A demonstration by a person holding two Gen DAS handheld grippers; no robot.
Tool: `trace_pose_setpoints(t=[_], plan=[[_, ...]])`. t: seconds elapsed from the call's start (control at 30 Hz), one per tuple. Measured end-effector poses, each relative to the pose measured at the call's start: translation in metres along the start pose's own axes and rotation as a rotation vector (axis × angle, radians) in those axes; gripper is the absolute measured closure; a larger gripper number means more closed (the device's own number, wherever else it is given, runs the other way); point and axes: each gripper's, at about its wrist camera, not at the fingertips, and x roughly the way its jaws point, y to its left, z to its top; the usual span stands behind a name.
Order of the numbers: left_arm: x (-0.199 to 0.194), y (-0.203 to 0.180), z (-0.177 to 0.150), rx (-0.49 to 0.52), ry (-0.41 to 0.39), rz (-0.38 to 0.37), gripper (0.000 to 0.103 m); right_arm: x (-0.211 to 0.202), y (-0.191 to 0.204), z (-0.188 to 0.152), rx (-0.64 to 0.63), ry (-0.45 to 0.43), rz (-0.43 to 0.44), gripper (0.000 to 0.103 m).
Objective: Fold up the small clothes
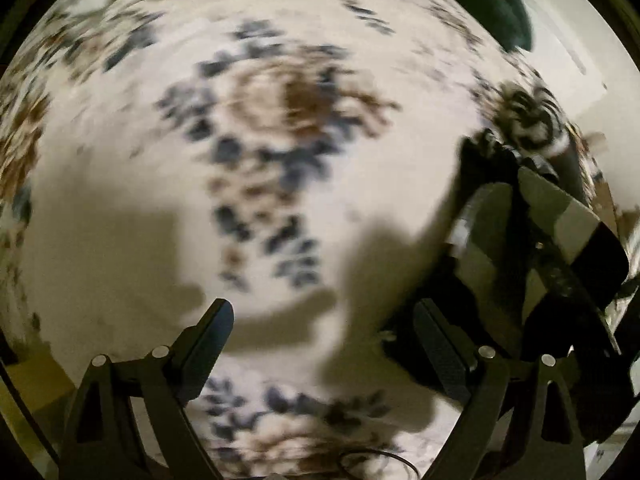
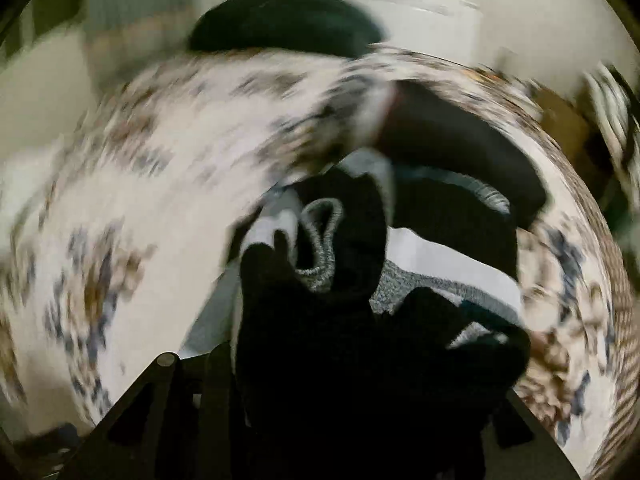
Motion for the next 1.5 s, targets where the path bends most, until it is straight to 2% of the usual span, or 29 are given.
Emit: trace_pose_setpoints(t=[0.13, 0.2, 0.23, 0.27, 0.33, 0.4, 0.47, 0.5, 0.57, 0.63, 0.73, 0.83, 0.9, 0.93, 0.97, 1.03, 1.1, 1.17, 1.2, 1.33, 1.4, 1.43, 1.47, 1.5], plan=[[0.001, 0.016, -0.009, -0.053, 0.006, 0.006, 0.011, 0.011, 0.048, -0.011, -0.069, 0.062, 0.0, 0.067], [0.0, 0.014, -0.012, -0.078, 0.01, -0.006, 0.011, 0.021, 0.046, -0.01, -0.061, 0.116, 0.031, 0.058], [-0.002, 0.01, -0.013, -0.087, 0.011, -0.011, 0.011, 0.021, 0.044, -0.007, -0.052, 0.146, 0.068, 0.046], [-0.006, 0.009, -0.015, -0.096, 0.013, -0.022, 0.011, 0.018, 0.038, -0.002, -0.03, 0.18, 0.155, 0.03], [-0.016, 0.004, -0.018, -0.117, 0.005, -0.057, 0.011, 0.012, 0.015, 0.006, 0.049, 0.24, 0.328, 0.024], [-0.027, -0.012, -0.018, -0.13, -0.019, -0.106, 0.011, 0.001, -0.022, 0.01, 0.183, 0.291, 0.499, 0.019], [-0.034, -0.031, -0.019, -0.129, -0.04, -0.15, 0.011, -0.01, -0.067, 0.011, 0.314, 0.322, 0.565, 0.011], [-0.034, -0.046, -0.019, -0.126, -0.044, -0.178, 0.011, -0.012, -0.083, 0.011, 0.34, 0.324, 0.559, 0.011], [-0.025, -0.065, -0.019, -0.137, -0.032, -0.217, 0.011, -0.017, -0.125, 0.01, 0.354, 0.314, 0.484, 0.011], [-0.01, -0.082, -0.017, -0.178, -0.009, -0.246, 0.011, -0.014, -0.155, 0.005, 0.342, 0.311, 0.409, 0.011], [0.006, -0.096, -0.014, -0.27, 0.013, -0.278, 0.011, -0.003, -0.186, -0.003, 0.37, 0.338, 0.375, 0.011], [0.01, -0.107, -0.017, -0.271, -0.042, -0.219, 0.011, 0.01, -0.206, -0.012, 0.382, 0.37, 0.363, 0.011], [0.019, -0.106, -0.023, -0.282, -0.064, -0.209, 0.042, 0.016, -0.213, -0.013, 0.384, 0.379, 0.365, 0.011], [0.024, -0.104, -0.026, -0.293, -0.071, -0.237, 0.086, 0.02, -0.217, -0.014, 0.386, 0.386, 0.365, 0.011], [0.025, -0.102, -0.029, -0.306, -0.076, -0.236, 0.089, 0.025, -0.221, -0.015, 0.394, 0.396, 0.372, 0.011], [0.01, -0.098, -0.036, -0.315, -0.155, -0.255, 0.09, 0.031, -0.226, -0.016, 0.406, 0.409, 0.384, 0.011], [-0.004, -0.096, -0.043, -0.286, -0.205, -0.236, 0.09, 0.035, -0.231, -0.013, 0.405, 0.411, 0.397, 0.011], [-0.004, -0.085, -0.049, -0.309, -0.209, -0.21, 0.09, 0.038, -0.235, -0.01, 0.39, 0.408, 0.397, 0.011], [0.003, -0.072, -0.054, -0.362, -0.198, -0.201, 0.09, 0.04, -0.236, -0.009, 0.387, 0.41, 0.4, 0.011], [0.019, -0.054, -0.058, -0.468, -0.169, -0.255, 0.085, 0.049, -0.24, -0.003, 0.377, 0.429, 0.427, 0.011], [0.013, -0.053, -0.061, -0.486, -0.166, -0.304, 0.068, 0.051, -0.242, 0.003, 0.373, 0.416, 0.458, 0.011], [0.007, -0.054, -0.066, -0.492, -0.172, -0.329, 0.047, 0.053, -0.243, 0.006, 0.373, 0.407, 0.484, 0.011], [0.001, -0.054, -0.073, -0.498, -0.182, -0.372, 0.03, 0.056, -0.245, 0.01, 0.378, 0.398, 0.52, 0.011], [-0.004, -0.054, -0.08, -0.503, -0.194, -0.398, 0.026, 0.059, -0.246, 0.013, 0.386, 0.392, 0.554, 0.011]])
